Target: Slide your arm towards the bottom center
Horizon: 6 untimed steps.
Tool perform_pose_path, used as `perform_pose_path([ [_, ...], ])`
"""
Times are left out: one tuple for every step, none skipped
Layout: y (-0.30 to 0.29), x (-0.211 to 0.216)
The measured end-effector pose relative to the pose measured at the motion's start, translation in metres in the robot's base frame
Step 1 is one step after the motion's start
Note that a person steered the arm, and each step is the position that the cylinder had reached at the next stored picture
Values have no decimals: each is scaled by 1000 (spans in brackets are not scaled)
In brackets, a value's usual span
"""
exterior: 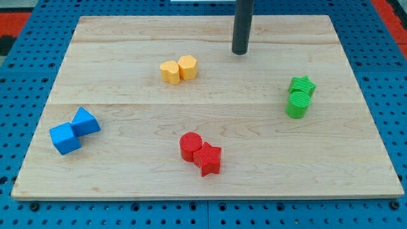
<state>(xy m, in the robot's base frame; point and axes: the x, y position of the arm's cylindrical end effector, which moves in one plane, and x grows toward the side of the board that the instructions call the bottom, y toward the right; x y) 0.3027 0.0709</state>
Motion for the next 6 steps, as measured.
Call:
perform_pose_path([
  [-4,9],
  [-5,51],
  [-18,88],
  [-51,124],
  [-52,156],
  [-44,193],
])
